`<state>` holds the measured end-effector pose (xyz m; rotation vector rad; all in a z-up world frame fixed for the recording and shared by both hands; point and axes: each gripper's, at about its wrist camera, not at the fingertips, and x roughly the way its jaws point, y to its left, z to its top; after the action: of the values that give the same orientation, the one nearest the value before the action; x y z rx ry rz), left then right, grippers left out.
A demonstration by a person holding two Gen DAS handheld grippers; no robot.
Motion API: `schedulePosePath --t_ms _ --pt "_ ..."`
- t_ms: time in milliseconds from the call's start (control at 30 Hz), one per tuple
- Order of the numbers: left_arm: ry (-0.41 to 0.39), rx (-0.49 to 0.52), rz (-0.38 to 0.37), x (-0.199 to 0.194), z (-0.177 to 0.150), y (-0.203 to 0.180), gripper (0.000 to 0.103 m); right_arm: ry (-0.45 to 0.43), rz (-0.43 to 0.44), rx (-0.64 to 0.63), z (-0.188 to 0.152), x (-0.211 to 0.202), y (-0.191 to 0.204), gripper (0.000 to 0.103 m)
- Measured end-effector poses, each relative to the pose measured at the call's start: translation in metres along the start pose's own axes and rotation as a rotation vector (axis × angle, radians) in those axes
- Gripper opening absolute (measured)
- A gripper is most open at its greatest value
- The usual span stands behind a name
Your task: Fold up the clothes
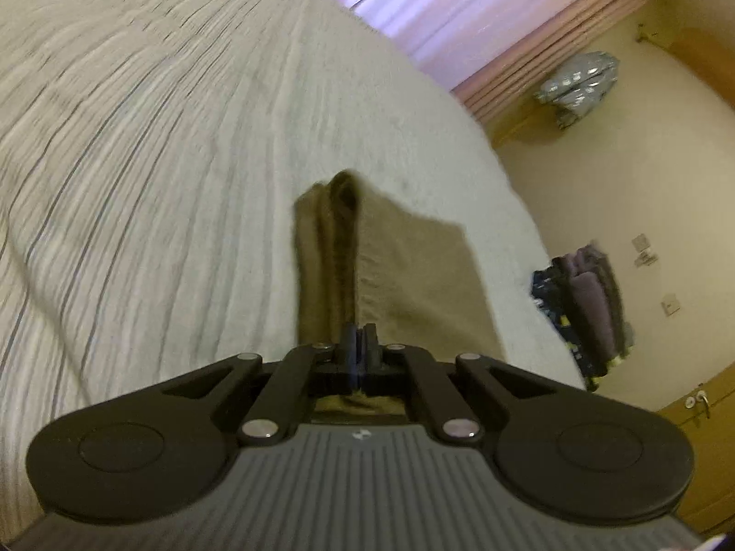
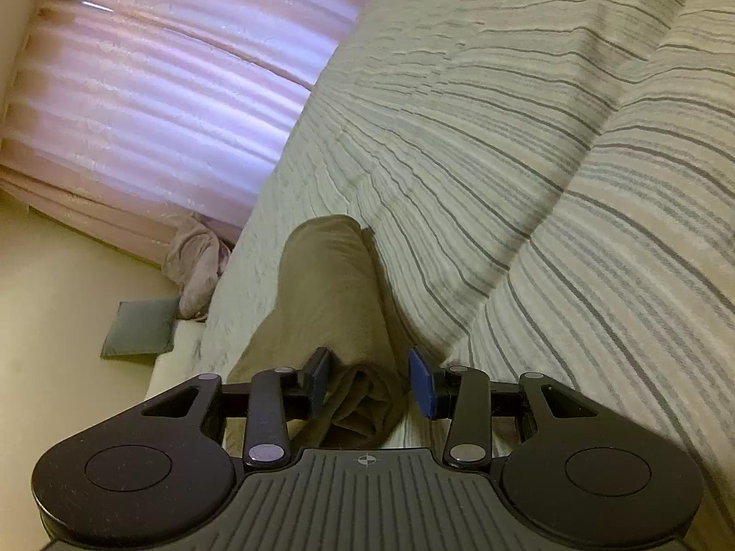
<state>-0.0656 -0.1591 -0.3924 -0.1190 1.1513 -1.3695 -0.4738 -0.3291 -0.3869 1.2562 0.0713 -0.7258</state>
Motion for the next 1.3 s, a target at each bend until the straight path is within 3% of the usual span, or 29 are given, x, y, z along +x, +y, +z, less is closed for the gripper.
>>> schedulePosePath --t_ms 233,367,500,633,733,867,967,1100,1300 --pt "-0.036 0.043 0.025 -0.011 -0.006 -0.025 0.000 0.016 -0.030 -0.064 0.003 -0.005 0.006 0.041" --pt "-0.090 0.130 0.027 -0.021 -0.005 -0.052 0.000 -0.047 -0.086 -0.234 0.003 -0.023 0.032 0.041" --pt "-0.050 0.210 0.069 0.002 -0.006 -0.071 0.000 -0.091 -0.120 -0.408 -0.001 -0.024 0.057 0.041" --pt "-0.002 0.254 0.195 0.032 -0.019 -0.057 0.001 -0.030 -0.185 -0.533 -0.018 0.005 0.059 0.041" --pt "-0.011 0.211 0.185 0.030 -0.021 -0.050 0.003 0.026 -0.247 -0.568 -0.029 0.025 0.051 0.041" --pt "-0.056 0.224 0.184 0.013 -0.019 -0.054 0.002 -0.025 -0.249 -0.654 -0.039 0.012 0.064 0.041" --pt "-0.034 0.218 0.205 0.018 -0.022 -0.050 0.002 -0.048 -0.265 -0.759 -0.050 0.011 0.071 0.041" --pt "-0.027 0.194 0.239 0.010 -0.026 -0.059 0.002 0.014 -0.334 -0.770 -0.058 0.019 0.067 0.041" --pt "-0.013 0.268 0.340 -0.005 -0.037 -0.085 0.005 0.026 -0.332 -0.801 -0.073 -0.005 0.087 0.041"
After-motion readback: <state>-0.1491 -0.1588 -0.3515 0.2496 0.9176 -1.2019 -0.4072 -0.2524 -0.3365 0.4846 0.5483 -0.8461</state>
